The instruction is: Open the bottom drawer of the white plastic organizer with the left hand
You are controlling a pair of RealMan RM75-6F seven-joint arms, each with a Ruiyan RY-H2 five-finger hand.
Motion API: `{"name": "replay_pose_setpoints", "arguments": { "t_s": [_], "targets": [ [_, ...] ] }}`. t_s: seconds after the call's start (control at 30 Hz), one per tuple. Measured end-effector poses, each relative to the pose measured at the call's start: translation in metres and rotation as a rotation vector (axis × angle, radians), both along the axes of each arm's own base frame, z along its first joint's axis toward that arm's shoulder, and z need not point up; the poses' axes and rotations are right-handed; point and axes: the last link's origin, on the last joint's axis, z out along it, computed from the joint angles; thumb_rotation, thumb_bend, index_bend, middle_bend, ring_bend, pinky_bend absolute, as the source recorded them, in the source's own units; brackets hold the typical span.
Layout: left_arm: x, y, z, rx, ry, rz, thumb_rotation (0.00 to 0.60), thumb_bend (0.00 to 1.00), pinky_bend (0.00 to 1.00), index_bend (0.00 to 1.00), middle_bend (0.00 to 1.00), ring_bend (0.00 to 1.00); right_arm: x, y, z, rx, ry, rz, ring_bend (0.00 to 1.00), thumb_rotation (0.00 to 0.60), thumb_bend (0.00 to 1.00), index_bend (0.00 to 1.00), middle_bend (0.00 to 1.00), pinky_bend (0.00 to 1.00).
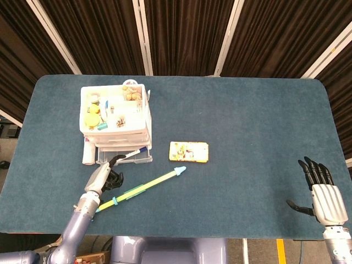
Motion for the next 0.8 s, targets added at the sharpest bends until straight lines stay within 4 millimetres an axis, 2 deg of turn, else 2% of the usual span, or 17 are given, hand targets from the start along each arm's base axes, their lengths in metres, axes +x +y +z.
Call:
{"name": "replay_pose_setpoints", "arguments": {
  "t_s": [0.2,0.3,0.4,0.57,0.8],
  "targets": [
    [-0.005,0.018,-0.003,0.006,0.312,-0.029,0.6,0.63,0.91,0.15,1.0,0.91,0.0,0.0,0.0,0.002,0.0,0.0,0.0,0.6,0.09,0.0,0.0,0.0],
    [-0.008,0.024,-0.008,-0.02,0.386,-0.001,0.6,0.63,0.91,0.15,1.0,0.91,0.0,0.0,0.0,0.001,0.0,-0.002,0.0,0.6,0.09,0.0,0.0,0.0],
    [-0.011,0.028,-0.014,-0.045,0.427,0.027,0.6,0.64,0.91,0.17,1.0,0.91,0.0,0.0,0.0,0.002,-0.001,-0.002,0.0,0.6,0.09,0.0,0.0,0.0],
    [-0.012,0.031,-0.022,-0.083,0.44,0.047,0.6,0.64,0.91,0.26,1.0,0.92,0.0,0.0,0.0,0.003,0.0,-0.001,0.0,0.6,0.09,0.0,0.0,0.0],
    [-0.009,0.017,-0.023,-0.107,0.401,0.025,0.6,0.64,0.91,0.33,1.0,0.92,0.0,0.0,0.0,0.002,0.001,0.001,0.0,0.6,0.09,0.0,0.0,0.0]
  ]
}}
